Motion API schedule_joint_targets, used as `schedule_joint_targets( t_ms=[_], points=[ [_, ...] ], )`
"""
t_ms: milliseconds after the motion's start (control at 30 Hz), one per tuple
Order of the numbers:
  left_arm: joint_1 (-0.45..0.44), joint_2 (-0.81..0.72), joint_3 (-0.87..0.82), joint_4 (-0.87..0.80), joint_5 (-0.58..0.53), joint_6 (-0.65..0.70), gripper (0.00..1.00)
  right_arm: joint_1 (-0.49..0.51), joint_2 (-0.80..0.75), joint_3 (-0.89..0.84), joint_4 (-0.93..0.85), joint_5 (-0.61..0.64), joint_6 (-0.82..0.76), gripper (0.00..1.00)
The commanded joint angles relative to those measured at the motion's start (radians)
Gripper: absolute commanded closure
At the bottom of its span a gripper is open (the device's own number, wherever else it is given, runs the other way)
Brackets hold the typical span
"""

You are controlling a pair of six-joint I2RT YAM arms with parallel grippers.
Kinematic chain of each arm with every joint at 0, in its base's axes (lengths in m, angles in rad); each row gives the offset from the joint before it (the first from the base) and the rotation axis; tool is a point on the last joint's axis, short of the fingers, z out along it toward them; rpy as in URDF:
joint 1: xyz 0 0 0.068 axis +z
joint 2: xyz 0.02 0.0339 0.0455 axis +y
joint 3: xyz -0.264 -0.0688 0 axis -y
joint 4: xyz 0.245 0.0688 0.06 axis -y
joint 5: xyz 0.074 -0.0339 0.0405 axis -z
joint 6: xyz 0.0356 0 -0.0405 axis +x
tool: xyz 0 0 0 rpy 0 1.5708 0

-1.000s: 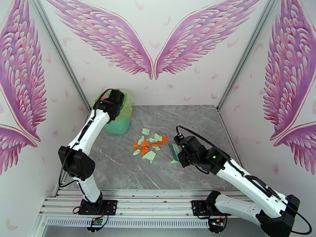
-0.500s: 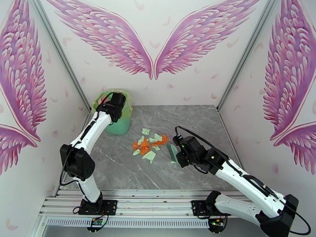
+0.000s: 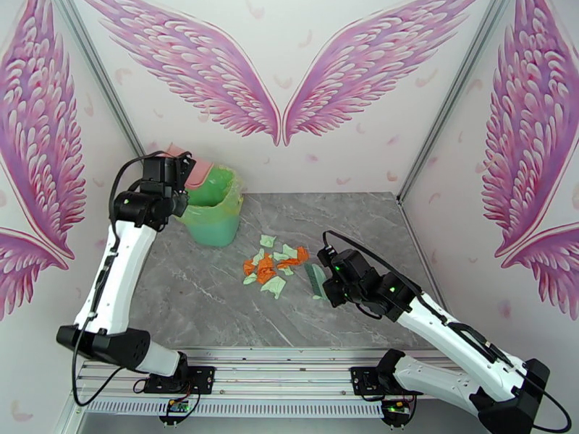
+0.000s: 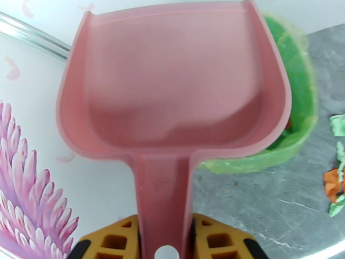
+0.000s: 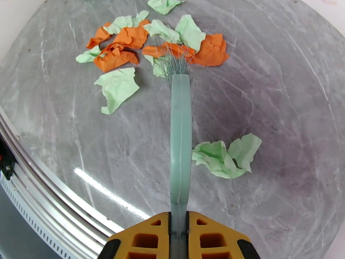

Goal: Sweep away the paper scraps from the table

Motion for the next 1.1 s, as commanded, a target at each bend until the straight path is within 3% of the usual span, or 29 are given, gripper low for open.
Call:
schedule_joint_targets(
  t_ms=[0,167,400,667,900,1067],
  points=[
    [-0.008,-0.101,-0.116,0.005,0.192,-0.063,1.0,-0.013,0.0,0.038,0.0,-0.009,0.033,1.0],
    [-0.054,-0.307,-0.332,0.062,0.317,-0.12,1.0,-0.032,0.078,0.112,0.016,-0.072,0.079,1.0],
    [-0.145,-0.453,-0.504,0.014,0.335,-0.148,1.0,-0.044,0.246,0.262,0.127,-0.307,0.175,1.0],
    [-0.159,-0.557,-0.632,-0.019,0.345,-0.204,1.0,-0.037,0.542,0.379,0.407,-0.57,0.408,1.0],
    [-0.162,-0.597,-0.699,-0.018,0.382,-0.219,1.0,-0.031,0.846,0.536,0.559,-0.619,0.572,1.0],
    [-0.162,-0.625,-0.745,-0.024,0.379,-0.206,1.0,-0.002,0.996,0.651,0.568,-0.617,0.615,1.0]
  ],
)
